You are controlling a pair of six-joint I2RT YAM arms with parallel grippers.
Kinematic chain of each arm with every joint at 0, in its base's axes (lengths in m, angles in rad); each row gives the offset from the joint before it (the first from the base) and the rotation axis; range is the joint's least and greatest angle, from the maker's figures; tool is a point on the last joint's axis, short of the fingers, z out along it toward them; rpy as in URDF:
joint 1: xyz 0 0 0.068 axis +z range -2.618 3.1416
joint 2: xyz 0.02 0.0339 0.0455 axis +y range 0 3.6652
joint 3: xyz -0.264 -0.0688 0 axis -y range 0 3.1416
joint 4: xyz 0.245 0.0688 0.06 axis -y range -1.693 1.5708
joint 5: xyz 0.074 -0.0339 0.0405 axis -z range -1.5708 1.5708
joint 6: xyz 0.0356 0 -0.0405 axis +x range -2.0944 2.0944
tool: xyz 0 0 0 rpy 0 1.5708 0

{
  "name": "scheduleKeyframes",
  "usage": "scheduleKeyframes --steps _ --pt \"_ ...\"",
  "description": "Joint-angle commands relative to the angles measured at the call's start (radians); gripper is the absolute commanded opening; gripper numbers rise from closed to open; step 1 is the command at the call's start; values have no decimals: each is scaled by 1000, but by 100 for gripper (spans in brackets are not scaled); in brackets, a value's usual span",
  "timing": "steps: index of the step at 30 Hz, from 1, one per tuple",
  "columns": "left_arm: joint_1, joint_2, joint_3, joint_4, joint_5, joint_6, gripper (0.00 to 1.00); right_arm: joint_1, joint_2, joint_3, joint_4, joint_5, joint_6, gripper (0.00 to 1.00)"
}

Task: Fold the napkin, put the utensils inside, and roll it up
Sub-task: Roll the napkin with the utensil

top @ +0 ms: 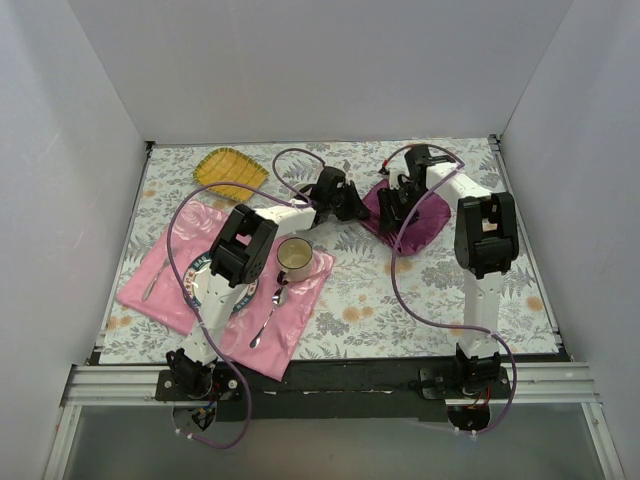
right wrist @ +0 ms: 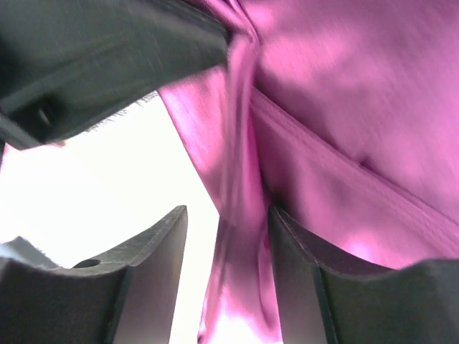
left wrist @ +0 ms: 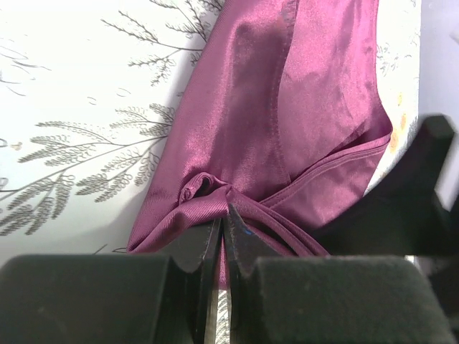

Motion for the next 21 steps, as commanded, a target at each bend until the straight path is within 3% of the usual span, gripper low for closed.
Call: scheduleKeyframes --steps 1,8,16,21 --pt "35 37 -35 -110 -54 34 3 9 -134 -86 87 207 -25 57" --pt "33 32 -39 -107 -36 42 3 47 -277 -257 197 304 -92 63" --pt "35 21 -32 -110 -8 45 3 90 -293 -322 271 298 -74 64" --pt "29 6 -31 -108 6 53 3 83 -273 -305 263 367 -31 52"
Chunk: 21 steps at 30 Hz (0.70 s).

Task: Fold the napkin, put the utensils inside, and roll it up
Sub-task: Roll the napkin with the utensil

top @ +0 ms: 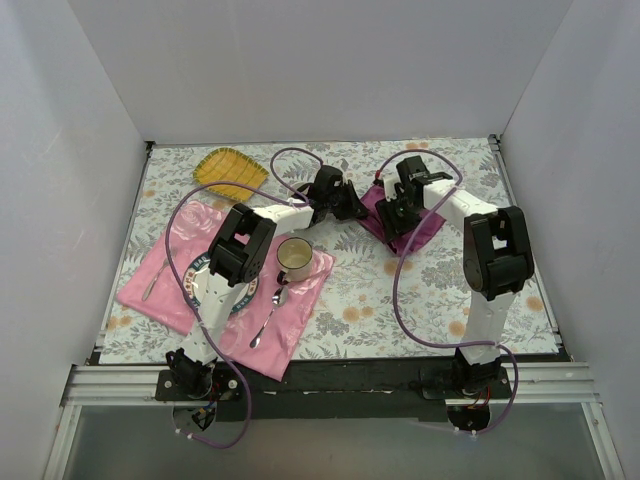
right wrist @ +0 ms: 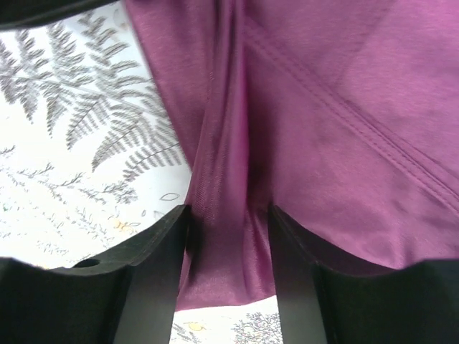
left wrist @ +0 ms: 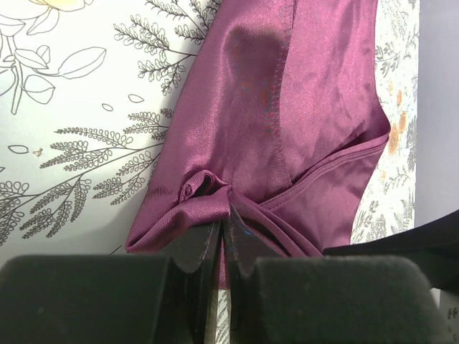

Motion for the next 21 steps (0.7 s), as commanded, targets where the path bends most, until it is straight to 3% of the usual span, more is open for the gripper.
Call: scheduleKeyframes --steps 1,4,6,13,15,17,19,21 --pt "12 1 -29 -111 -18 49 3 -23 -18 11 34 64 38 44" --pt "6 -3 -15 -125 -31 75 3 -41 -34 -7 41 59 40 36" --pt "6 1 -8 -131 -29 80 3 -49 -42 -9 35 58 44 38" --pt "3 1 6 -140 -26 84 3 -25 -142 -69 73 -65 73 63" --pt "0 -2 8 -143 -26 86 3 -9 -145 -75 83 -62 77 65" --pt "-2 -6 12 -143 -28 84 3 -6 -122 -60 74 -48 75 77" --pt "-3 -6 16 -148 -29 86 3 1 -105 -52 72 -38 74 98" --pt "-5 -8 17 -150 -26 86 3 9 -99 -53 75 -33 77 98"
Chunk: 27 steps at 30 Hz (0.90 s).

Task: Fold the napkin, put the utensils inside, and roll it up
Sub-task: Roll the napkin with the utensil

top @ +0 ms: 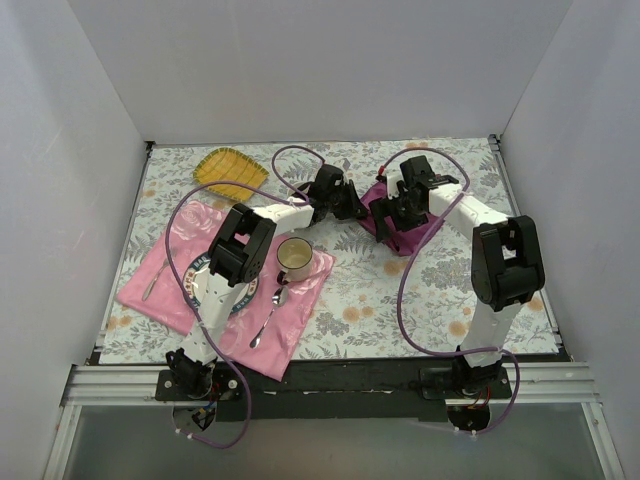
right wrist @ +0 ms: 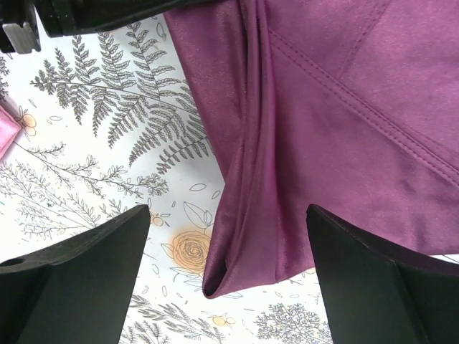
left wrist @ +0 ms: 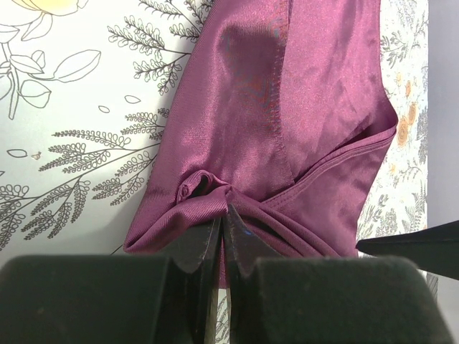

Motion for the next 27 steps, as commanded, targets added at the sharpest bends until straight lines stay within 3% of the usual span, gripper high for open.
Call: scheduleKeyframes --steps 1,6,15,20,27 --pt "-4 -6 4 -122 -31 38 3 14 5 9 32 12 5 97" --pt "-7 -3 14 -128 -29 41 3 26 23 2 7 170 -7 79" --pt "-8 -6 19 -131 -31 49 3 25 31 -13 3 250 -16 58" --pt "-10 -6 22 -133 -26 57 3 25 16 -12 -4 295 -12 54" --pt "-10 -9 45 -145 -8 74 3 16 49 -31 9 298 -13 39"
